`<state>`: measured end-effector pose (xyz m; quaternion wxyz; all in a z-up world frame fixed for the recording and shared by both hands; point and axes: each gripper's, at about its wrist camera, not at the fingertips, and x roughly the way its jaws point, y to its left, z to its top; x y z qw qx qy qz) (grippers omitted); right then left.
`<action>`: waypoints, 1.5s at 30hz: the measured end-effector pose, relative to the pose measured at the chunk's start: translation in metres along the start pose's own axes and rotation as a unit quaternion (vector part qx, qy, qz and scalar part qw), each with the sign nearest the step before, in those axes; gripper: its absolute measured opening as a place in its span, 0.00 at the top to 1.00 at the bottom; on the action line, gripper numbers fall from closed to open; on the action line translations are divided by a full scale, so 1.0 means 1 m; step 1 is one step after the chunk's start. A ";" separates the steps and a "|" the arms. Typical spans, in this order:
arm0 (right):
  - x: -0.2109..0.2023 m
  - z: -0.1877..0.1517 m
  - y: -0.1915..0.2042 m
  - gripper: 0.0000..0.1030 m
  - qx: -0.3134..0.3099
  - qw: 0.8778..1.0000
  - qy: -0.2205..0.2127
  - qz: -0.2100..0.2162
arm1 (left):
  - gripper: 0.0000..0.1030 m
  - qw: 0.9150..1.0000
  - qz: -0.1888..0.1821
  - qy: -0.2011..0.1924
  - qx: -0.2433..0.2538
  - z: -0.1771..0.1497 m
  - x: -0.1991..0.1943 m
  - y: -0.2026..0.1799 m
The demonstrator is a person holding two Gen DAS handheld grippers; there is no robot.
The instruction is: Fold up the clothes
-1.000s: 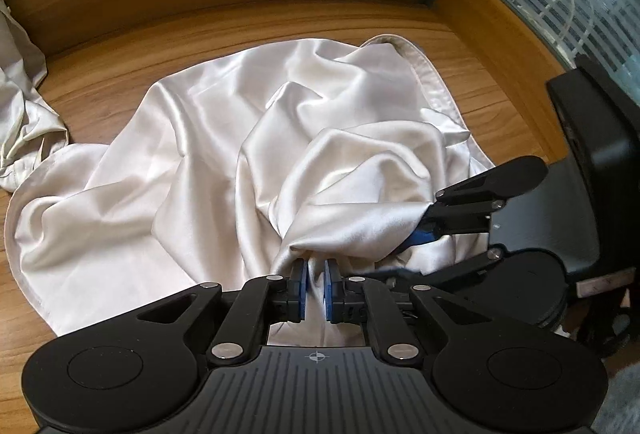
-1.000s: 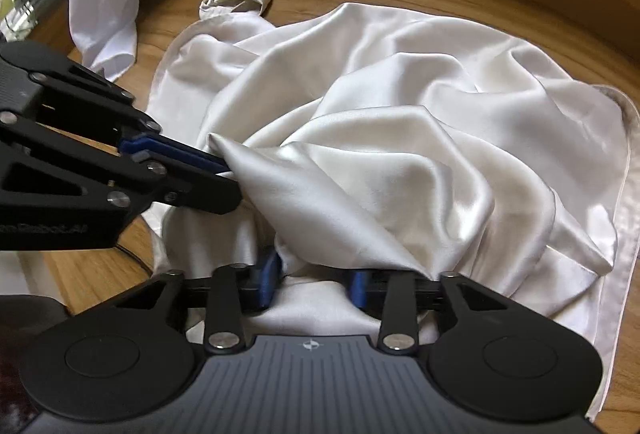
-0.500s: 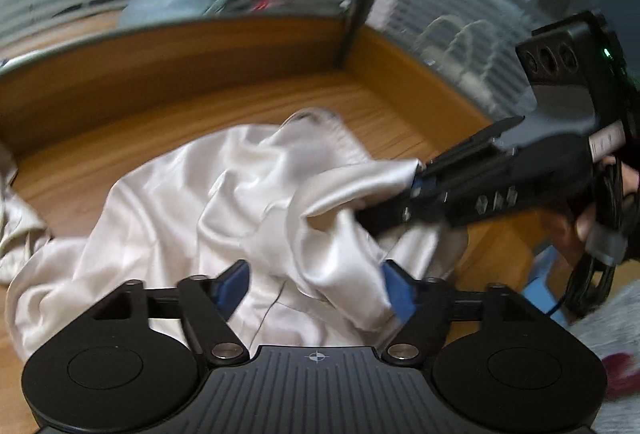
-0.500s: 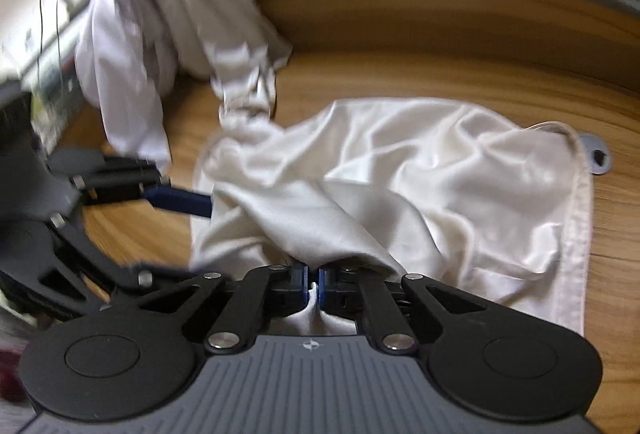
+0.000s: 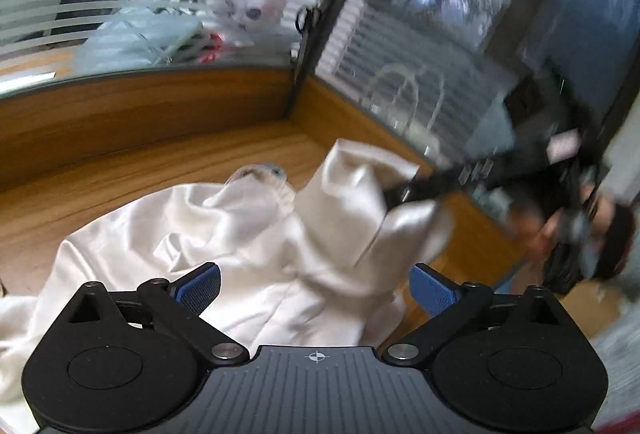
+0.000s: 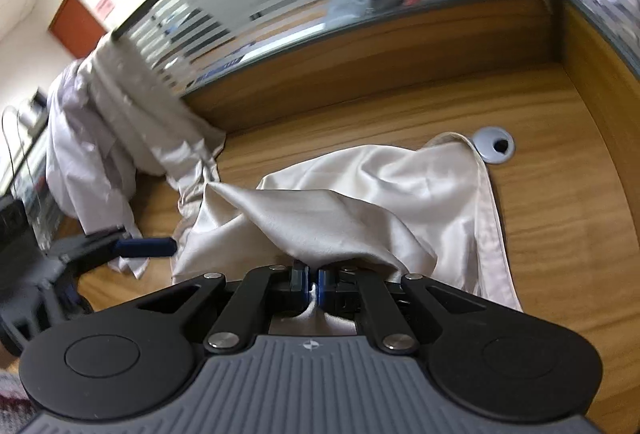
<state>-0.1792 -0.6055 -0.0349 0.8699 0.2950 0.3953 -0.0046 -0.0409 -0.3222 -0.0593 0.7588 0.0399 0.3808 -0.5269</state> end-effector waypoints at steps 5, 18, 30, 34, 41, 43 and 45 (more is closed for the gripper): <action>-0.006 -0.005 -0.006 0.96 0.028 1.000 -0.011 0.008 | 0.02 0.998 0.018 0.043 0.037 -0.013 0.037 -0.001; -0.024 -0.002 -0.007 0.96 0.050 0.998 -0.036 0.025 | 0.63 0.986 0.067 0.128 0.084 -0.039 0.094 0.008; -0.037 0.005 -0.014 0.97 0.053 0.997 -0.061 0.007 | 0.96 0.958 0.278 0.071 0.018 -0.026 0.056 0.065; -0.034 0.001 -0.017 0.97 0.064 0.996 -0.056 0.013 | 0.96 0.937 0.349 0.025 0.007 -0.004 0.032 0.080; -0.030 -0.011 -0.015 0.98 0.097 0.993 -0.069 0.024 | 0.96 0.902 0.429 0.003 -0.042 0.021 0.014 0.107; -0.037 -0.013 -0.024 0.98 0.118 0.989 -0.082 0.022 | 0.96 0.897 0.436 0.008 -0.071 0.019 0.009 0.121; -0.041 -0.017 -0.030 0.98 0.126 0.988 -0.081 0.020 | 0.96 0.896 0.439 0.013 -0.066 0.015 0.009 0.123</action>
